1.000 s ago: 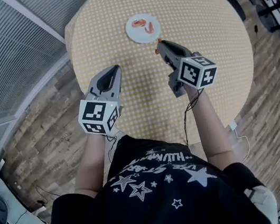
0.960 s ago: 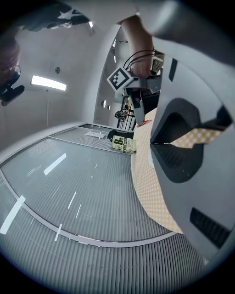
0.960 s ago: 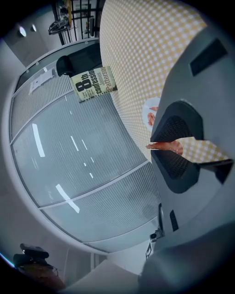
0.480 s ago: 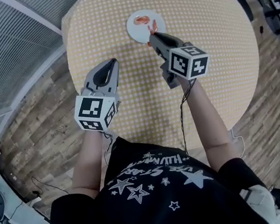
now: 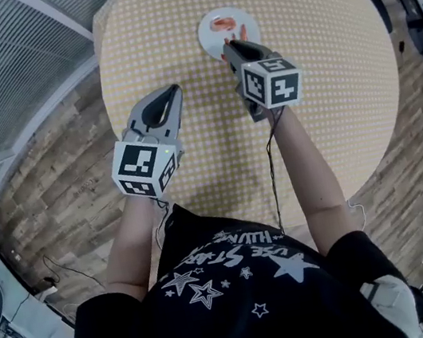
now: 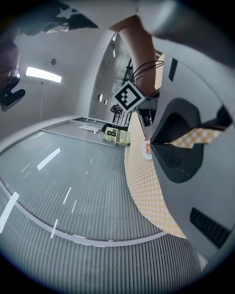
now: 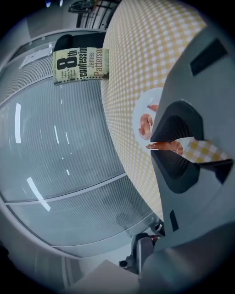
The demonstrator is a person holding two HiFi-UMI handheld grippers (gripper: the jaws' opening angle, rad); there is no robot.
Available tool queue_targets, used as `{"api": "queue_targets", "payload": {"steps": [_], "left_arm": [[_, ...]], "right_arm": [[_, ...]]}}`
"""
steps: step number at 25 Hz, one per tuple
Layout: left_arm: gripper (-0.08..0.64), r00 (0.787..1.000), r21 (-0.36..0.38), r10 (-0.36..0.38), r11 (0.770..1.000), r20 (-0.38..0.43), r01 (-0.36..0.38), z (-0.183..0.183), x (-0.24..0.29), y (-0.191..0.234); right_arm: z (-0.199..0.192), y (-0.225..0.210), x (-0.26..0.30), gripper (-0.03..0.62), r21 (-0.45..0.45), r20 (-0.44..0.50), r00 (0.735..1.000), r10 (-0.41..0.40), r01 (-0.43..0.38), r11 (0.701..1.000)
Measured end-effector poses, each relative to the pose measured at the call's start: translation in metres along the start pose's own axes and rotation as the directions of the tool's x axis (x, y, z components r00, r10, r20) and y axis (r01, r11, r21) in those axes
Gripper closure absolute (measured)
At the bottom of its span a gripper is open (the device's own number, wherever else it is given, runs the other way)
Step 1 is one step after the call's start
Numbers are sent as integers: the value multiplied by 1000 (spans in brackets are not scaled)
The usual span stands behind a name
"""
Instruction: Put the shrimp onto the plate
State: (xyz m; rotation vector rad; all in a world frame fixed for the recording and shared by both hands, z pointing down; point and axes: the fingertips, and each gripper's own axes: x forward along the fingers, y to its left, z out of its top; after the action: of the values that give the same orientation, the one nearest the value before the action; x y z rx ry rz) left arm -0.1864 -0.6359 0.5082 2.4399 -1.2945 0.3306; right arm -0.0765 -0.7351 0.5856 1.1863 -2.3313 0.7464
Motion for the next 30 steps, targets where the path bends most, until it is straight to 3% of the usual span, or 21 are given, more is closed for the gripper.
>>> {"api": "queue_targets", "payload": {"steps": [5, 15, 21, 30], "left_arm": [[551, 1000, -11, -19, 1000, -23, 19, -11, 3, -8], [551, 1000, -8, -5, 1000, -22, 5, -9, 3, -5], [551, 1000, -1, 8, 1000, -21, -8, -8, -6, -3], [551, 999, 23, 12, 1000, 39, -13, 12, -25, -8]], "right_arm": [[-8, -8, 20, 537, -80, -67, 996, -60, 55, 995], [-16, -17, 33, 537, -112, -136, 985, -110, 95, 989], [-9, -14, 33, 537, -112, -98, 990, -102, 90, 990], [2, -1, -12, 537, -32, -11, 995, -101, 100, 994]]}}
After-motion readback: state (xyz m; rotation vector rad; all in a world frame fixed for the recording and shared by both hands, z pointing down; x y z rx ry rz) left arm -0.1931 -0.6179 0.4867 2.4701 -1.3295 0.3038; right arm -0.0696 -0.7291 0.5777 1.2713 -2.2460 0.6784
